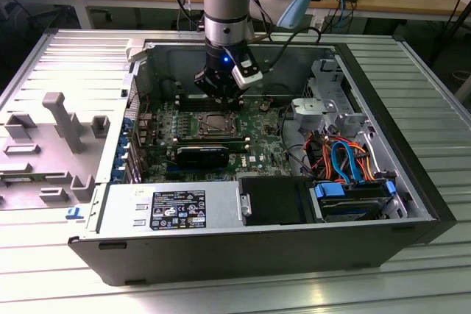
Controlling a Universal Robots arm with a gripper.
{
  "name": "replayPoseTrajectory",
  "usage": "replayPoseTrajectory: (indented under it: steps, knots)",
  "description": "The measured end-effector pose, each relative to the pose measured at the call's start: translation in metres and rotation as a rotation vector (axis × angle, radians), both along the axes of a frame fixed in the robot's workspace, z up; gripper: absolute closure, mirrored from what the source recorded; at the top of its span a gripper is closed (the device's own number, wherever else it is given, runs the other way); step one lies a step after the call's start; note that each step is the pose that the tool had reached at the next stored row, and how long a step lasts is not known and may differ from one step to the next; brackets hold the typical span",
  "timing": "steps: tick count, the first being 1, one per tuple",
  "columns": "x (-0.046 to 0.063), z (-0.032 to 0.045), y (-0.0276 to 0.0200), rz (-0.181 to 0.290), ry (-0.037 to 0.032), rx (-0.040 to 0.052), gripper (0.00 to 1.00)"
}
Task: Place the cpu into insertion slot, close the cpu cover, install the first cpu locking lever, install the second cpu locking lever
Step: 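Install the first cpu locking lever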
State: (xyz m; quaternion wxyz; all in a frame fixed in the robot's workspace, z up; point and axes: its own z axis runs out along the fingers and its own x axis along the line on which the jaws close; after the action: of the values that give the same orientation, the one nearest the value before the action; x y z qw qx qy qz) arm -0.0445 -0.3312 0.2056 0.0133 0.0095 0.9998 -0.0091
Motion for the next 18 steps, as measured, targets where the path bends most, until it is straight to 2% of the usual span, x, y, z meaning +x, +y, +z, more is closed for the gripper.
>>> replayPoseTrajectory:
  steps: [18]
  knots:
    - [0.0003,-0.0036,-0.0005,0.000,0.0001,0.0002,0.89]
